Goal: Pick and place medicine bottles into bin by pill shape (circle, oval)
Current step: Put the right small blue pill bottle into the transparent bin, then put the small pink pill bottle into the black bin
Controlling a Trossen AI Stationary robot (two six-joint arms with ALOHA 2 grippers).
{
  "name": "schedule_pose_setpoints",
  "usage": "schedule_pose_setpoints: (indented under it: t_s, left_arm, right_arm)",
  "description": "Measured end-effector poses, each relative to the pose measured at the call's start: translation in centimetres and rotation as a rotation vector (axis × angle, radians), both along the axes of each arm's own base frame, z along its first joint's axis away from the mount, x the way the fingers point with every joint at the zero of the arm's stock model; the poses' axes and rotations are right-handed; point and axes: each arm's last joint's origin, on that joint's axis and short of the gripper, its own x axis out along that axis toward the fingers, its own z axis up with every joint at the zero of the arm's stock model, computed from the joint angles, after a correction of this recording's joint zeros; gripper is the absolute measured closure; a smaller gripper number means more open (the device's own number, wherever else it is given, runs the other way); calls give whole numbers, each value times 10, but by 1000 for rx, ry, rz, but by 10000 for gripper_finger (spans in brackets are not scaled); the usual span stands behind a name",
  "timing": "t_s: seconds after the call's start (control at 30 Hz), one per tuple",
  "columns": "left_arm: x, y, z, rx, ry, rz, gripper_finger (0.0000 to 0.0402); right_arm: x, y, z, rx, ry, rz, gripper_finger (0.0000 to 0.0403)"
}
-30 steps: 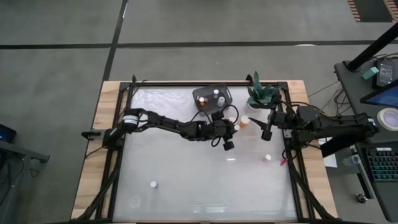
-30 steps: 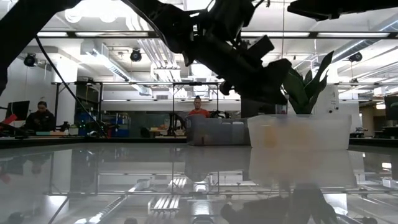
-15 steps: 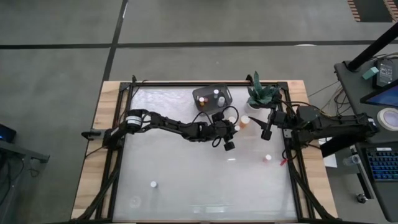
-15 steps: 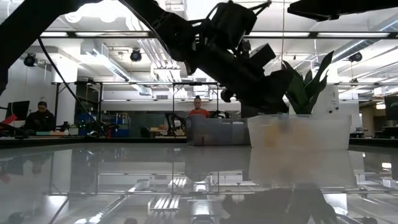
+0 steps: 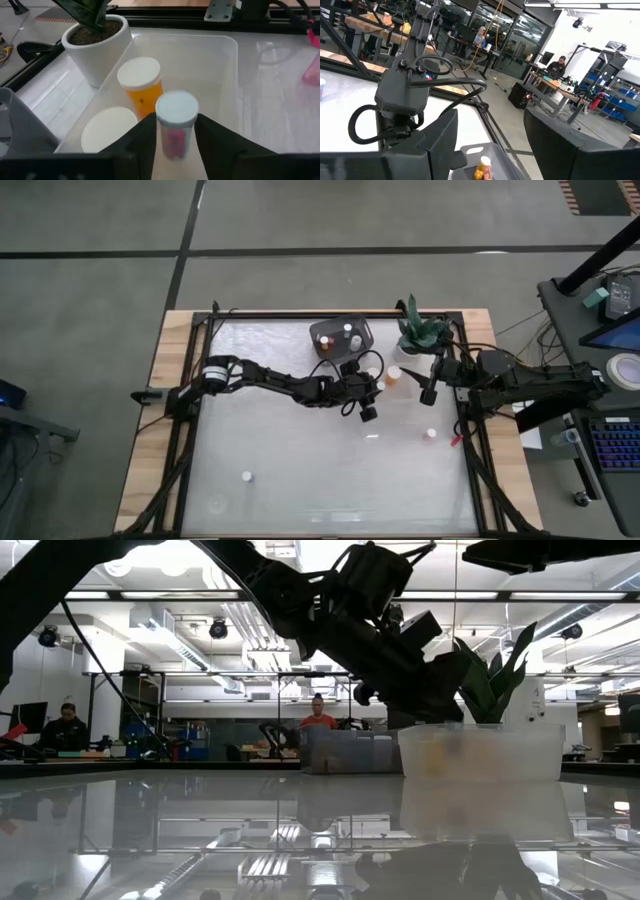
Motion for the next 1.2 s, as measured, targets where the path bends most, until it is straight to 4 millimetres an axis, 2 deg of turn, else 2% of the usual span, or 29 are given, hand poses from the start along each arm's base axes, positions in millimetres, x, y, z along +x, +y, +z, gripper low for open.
schedule_pose_setpoints:
  t_s: [0.23,0.43,0.6,0.77,1.0,1.2]
  left_arm:
    - [0,0,0,0,0,0,246]
    - [0,0,1,4,1,-1,239]
    - [-6,0,11,31,51,-10,239]
    - [-13,-1,32,64,61,-28,239]
    - [-29,-20,71,136,76,-101,239]
    - [-57,-38,108,177,142,-151,239]
  right_arm:
    - [0,0,0,0,2,0,184]
    - [0,0,0,0,3,0,184]
    - [0,0,-1,0,5,0,184]
    - [0,0,-1,1,6,-3,184]
    - [0,0,0,17,-7,-2,184]
    - [-1,0,3,52,-26,2,184]
